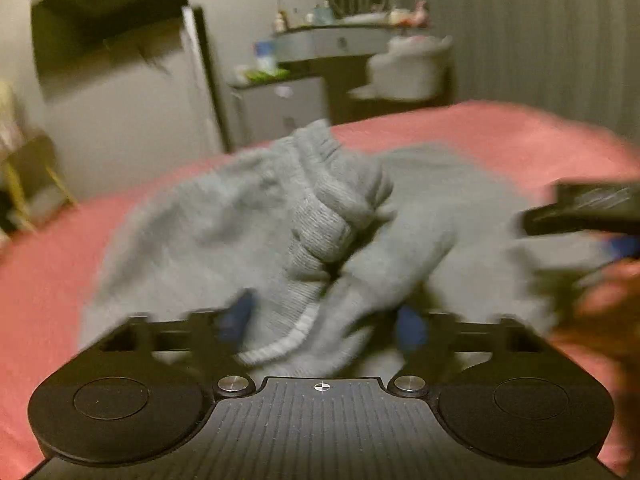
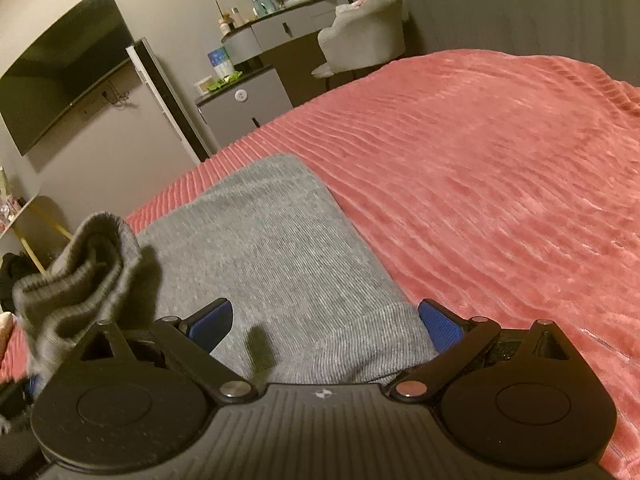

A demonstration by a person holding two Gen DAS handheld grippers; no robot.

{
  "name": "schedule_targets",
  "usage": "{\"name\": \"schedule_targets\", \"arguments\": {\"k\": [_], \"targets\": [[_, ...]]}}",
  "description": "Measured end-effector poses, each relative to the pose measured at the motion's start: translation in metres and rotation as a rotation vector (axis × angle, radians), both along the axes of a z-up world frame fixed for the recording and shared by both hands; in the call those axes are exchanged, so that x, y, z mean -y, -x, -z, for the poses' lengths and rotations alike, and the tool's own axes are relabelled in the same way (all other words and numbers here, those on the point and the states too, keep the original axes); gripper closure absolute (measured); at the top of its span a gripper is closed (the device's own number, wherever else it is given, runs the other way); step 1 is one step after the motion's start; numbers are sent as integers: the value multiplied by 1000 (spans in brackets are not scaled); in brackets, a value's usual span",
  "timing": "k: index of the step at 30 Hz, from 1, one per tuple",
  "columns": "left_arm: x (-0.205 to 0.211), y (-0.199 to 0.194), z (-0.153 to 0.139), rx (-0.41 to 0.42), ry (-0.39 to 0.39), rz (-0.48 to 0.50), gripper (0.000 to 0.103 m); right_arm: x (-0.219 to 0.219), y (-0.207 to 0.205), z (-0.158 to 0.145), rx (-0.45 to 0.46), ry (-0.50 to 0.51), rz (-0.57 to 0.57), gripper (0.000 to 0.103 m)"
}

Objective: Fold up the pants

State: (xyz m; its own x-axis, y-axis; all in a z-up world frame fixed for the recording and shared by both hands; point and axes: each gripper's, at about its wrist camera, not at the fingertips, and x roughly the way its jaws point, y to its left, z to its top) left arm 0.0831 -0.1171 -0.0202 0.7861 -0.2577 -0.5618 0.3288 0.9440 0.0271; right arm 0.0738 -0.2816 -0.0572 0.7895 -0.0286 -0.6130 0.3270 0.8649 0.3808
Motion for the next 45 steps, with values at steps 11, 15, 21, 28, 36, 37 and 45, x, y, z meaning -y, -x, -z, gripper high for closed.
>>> {"name": "schedule_targets", "arguments": {"k": [11,15,21,28,36,37,45], "targets": [[-115,41,-23,-58,387,-476,6,-23,12,-33,131,-132,-127,4],[-143,50,-18,-81,490,-590,6,-36,11,-69,198,-178,-152,4],[-156,43,9,-227,608,-567,6,-50,-31,-50,5,-359,-319,4],[-155,45,17,-253,605,-560,6,-46,-62,7,-129,-671,-309,15],[-135,35,18,-263,515,-523,6,-51,-81,28,-134,-816,-292,34],[-132,35,17,-260,494,-515,6,-55,-85,25,-140,-801,-299,30],[-120,31,16,-200,392,-543,6,-81,-77,-36,-56,-591,-376,60]]}}
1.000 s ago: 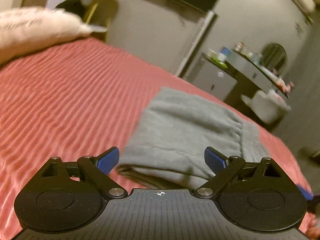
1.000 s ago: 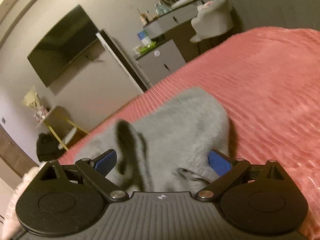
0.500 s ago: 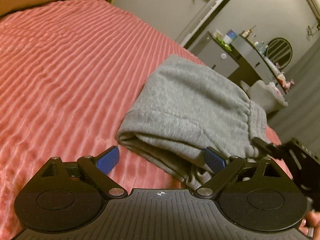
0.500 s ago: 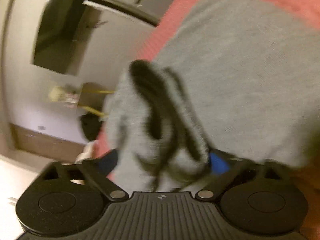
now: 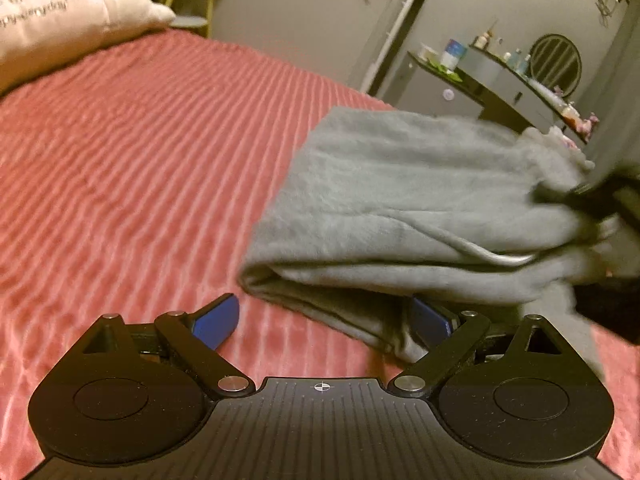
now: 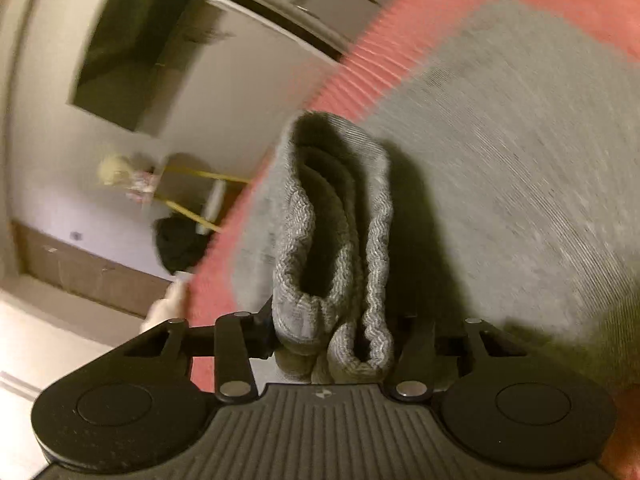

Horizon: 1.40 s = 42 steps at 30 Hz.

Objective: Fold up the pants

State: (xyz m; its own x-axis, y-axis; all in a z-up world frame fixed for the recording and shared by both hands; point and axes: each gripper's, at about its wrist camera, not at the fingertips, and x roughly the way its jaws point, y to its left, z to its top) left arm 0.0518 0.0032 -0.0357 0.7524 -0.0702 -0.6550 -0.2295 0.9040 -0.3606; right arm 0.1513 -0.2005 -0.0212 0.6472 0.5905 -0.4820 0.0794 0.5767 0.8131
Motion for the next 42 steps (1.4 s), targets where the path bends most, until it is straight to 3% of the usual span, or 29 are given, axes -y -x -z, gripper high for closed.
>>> {"name": "schedule_targets", "arguments": {"k": [2,5,9,11,12,13,15,19,24,26,28,30,34,37,38,39,40,42], "targets": [[3,-3,1,12,1,14,6,3,6,-18,47,-14,-6,60],[13,-7,2,-2,-86,20,7,11,13,-41,99,-23,-3,60],[10,-11,5,-18,-135,-50,24,29,19,-53,146,-37,21,60],[3,-10,6,-8,-91,-61,27,39,26,-54,147,-33,45,60],[2,-9,5,0,-81,-61,33,44,28,-54,146,-30,55,60],[3,-8,3,12,-74,-47,47,50,29,-51,141,-22,70,60],[8,-5,0,36,-73,-13,54,59,30,-46,119,-11,93,60],[19,-3,-2,44,-157,-3,48,73,34,-29,70,6,126,60],[12,-4,1,10,-128,-55,30,78,34,3,5,17,123,58],[11,-4,1,7,-124,-70,24,83,31,17,-37,31,138,48],[10,-5,3,9,-99,-65,18,90,33,33,-83,37,156,24],[7,-9,4,14,-76,-57,18,97,33,44,-99,-35,155,23],[17,-15,5,23,-124,-34,16,92,25,48,-98,-92,107,5],[32,-18,8,24,-211,20,14,78,17,44,-93,-42,60,9],[37,-17,9,23,-240,31,14,74,15,42,-87,-13,51,16],[38,-18,9,28,-258,33,14,72,16,39,-93,20,50,49],[40,-17,9,33,-266,32,14,70,15,37,-103,45,50,59],[39,-17,8,37,-268,12,18,69,20,26,-73,34,61,60]]}}
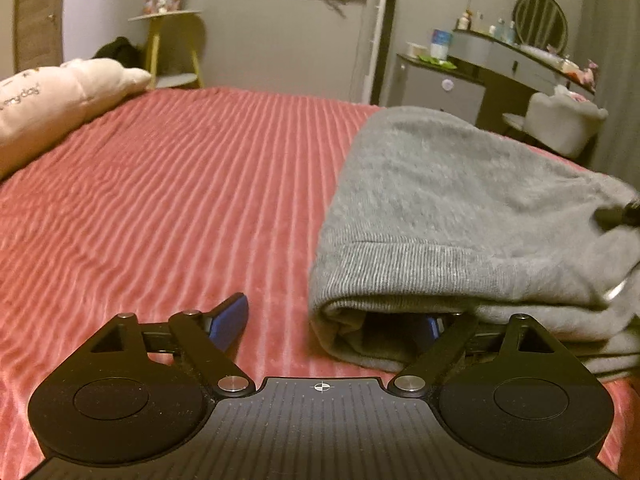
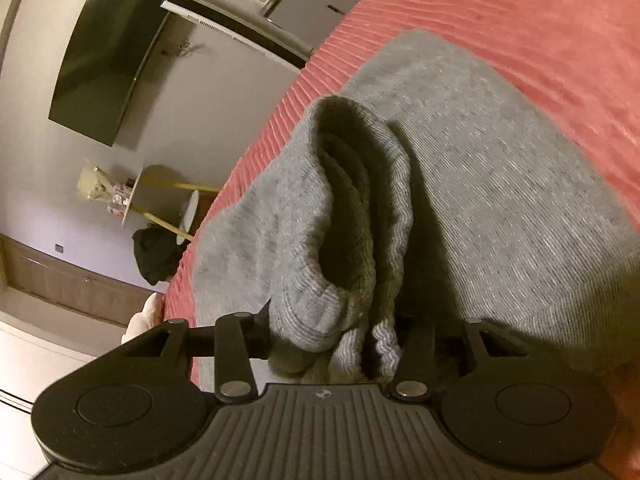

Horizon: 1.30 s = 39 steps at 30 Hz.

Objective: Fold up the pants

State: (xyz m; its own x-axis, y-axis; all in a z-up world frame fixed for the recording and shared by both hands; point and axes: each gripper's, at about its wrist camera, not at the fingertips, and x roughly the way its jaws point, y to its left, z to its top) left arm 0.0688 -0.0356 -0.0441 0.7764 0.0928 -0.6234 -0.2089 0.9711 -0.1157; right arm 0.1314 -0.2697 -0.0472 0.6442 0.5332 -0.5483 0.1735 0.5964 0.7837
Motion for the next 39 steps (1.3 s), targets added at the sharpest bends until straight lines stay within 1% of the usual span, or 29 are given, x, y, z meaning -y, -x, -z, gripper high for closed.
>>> {"name": "schedule_targets", "arguments": {"k": [1,3,5,7,8,10,12,15,17,20,21,23,24,26,27,28,29,30,31,32,34,36,37,38,39], "targets": [[-2,0,-1,5,4,-12,21,1,4,-7,29,-10,1,60],[-7,2,-1,10,27,-40,23,-1,12,-27,111,-27,1,60],[-13,3,-1,5,74,-57,22,-5,19,-51,195,-27,-11,60],[-16,5,-3,10,122,-50,15,-6,24,-72,260,-47,-20,60],[-16,7,-4,16,143,-38,15,-8,23,-78,272,-61,-18,60],[-13,9,-6,32,148,-10,14,-3,26,-87,286,-75,-11,60],[-6,11,-7,39,113,29,14,0,26,-91,287,-72,4,60],[5,12,-8,49,67,83,14,7,31,-88,260,-83,28,60],[8,11,-6,39,44,90,14,8,28,-90,253,-84,34,60],[4,7,-3,20,59,70,14,7,29,-90,264,-108,8,60],[3,7,-2,22,58,64,18,8,29,-89,267,-117,0,60],[3,8,-2,27,24,53,33,9,29,-90,269,-105,3,60],[3,6,-1,14,7,57,40,9,29,-89,268,-105,11,60],[5,7,-2,21,6,76,47,13,28,-88,262,-105,25,60],[9,8,-4,31,-8,90,52,14,27,-88,260,-103,31,60],[11,11,-6,43,-21,103,52,16,28,-88,259,-99,36,60],[12,12,-7,51,-18,114,51,17,27,-87,258,-96,38,60],[12,14,-8,57,-4,118,47,19,29,-87,258,-96,44,60],[12,15,-8,62,2,114,39,22,30,-88,261,-97,52,60],[12,15,-8,63,-2,111,36,25,31,-88,263,-97,58,60],[14,16,-9,64,-2,121,34,31,32,-88,266,-102,73,60],[18,18,-12,82,-5,137,32,36,32,-87,263,-106,88,60],[20,19,-14,97,-10,147,26,39,32,-86,263,-108,94,60],[22,21,-15,110,-19,155,23,40,33,-85,262,-110,97,60],[24,22,-14,117,-29,161,23,42,33,-84,262,-113,98,60]]}}
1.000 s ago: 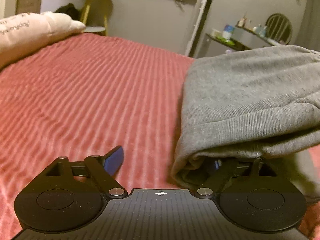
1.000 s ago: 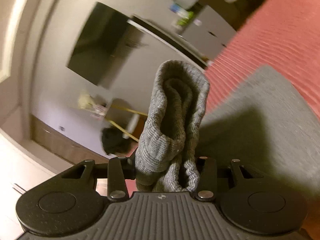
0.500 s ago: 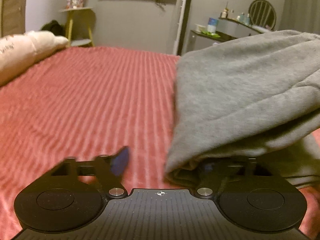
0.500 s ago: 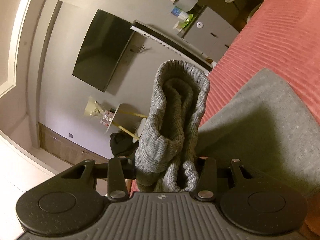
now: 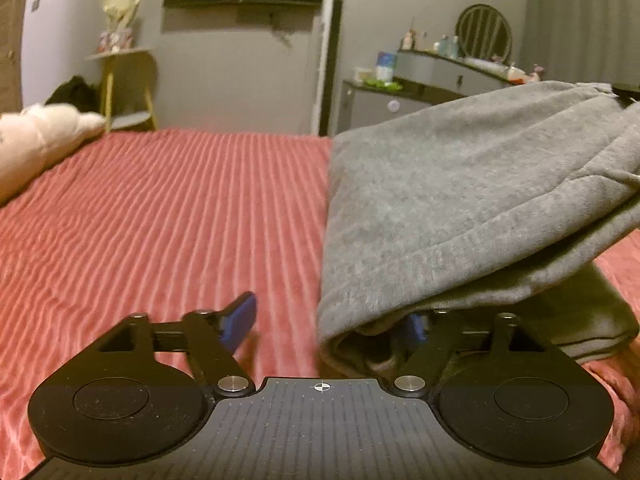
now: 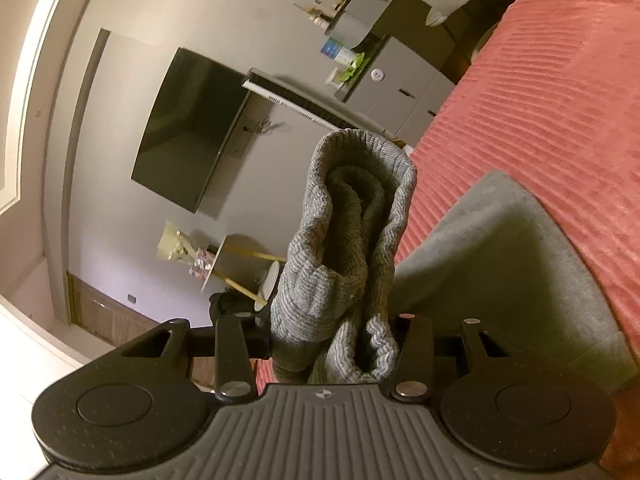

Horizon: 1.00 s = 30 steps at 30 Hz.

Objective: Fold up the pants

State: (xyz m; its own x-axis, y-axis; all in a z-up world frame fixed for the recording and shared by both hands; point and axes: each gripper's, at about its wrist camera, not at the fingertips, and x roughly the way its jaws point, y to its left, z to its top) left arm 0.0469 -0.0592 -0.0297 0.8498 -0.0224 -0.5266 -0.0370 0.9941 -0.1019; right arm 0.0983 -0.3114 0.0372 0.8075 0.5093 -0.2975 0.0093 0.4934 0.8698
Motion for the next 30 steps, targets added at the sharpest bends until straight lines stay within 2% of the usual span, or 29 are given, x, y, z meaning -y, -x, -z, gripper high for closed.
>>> {"name": "schedule_targets", "arguments": {"k": [3,5,8,11,14,17,21,24,27,30], "targets": [[5,0,-3,22,-27,30,23,0,1,0,7,-2,-4,60],[9,8,-7,54,-25,60,18,-1,0,0,11,-2,-8,60],[19,13,-10,85,-49,105,16,1,0,2,11,-1,-16,60],[23,3,-1,16,-52,110,16,0,-1,4,10,-1,-19,60],[19,-13,11,-79,-57,70,27,-3,-1,3,18,17,-31,60],[5,-21,14,-115,48,37,30,-3,0,5,19,55,-38,60],[-1,-24,15,-115,95,50,47,-3,3,8,-11,136,-27,60],[-2,-28,11,-107,89,59,51,-3,4,13,-50,202,-14,60],[-8,-29,10,-105,119,53,55,-6,5,17,-76,284,-5,60],[-8,-22,12,-100,113,54,56,-6,7,24,-94,316,-2,60]]}}
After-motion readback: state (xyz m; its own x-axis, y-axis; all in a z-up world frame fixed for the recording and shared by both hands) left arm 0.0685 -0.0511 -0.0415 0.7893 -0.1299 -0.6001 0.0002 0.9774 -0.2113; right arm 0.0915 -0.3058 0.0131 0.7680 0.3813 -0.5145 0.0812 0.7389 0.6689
